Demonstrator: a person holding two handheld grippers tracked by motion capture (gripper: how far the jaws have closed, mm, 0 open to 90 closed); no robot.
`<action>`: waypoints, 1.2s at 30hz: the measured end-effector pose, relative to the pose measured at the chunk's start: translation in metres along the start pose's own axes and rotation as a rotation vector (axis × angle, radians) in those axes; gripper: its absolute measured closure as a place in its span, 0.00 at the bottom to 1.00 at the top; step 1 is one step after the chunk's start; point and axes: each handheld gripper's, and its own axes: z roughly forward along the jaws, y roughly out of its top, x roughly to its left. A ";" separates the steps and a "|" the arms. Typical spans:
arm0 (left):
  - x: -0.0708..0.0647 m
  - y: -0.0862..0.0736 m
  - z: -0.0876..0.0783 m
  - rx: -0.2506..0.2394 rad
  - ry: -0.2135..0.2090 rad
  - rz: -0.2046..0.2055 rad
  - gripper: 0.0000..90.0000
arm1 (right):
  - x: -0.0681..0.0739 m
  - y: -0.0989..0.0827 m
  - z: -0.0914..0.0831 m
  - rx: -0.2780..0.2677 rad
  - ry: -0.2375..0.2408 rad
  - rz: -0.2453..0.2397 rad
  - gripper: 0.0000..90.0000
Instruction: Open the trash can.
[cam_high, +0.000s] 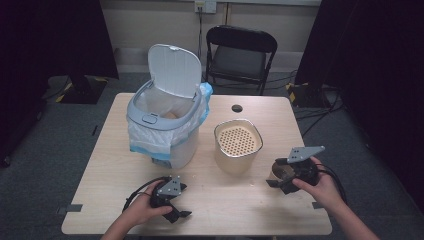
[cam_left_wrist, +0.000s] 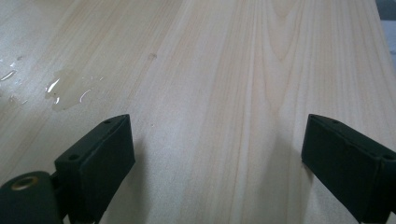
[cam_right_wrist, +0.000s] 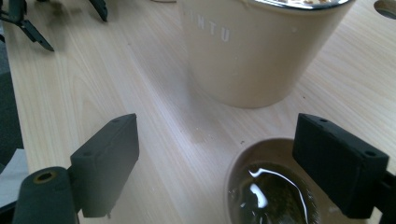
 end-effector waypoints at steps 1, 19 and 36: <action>0.000 0.000 0.000 -0.001 -0.001 0.001 0.10 | -0.001 -0.001 -0.001 -0.001 -0.005 0.006 0.16; 0.000 0.000 0.001 0.004 -0.007 0.015 0.08 | -0.016 -0.018 -0.019 -0.040 -0.058 0.056 0.16; 0.000 0.000 0.000 0.007 -0.007 0.016 0.07 | -0.022 -0.038 -0.028 -0.047 -0.073 0.090 0.16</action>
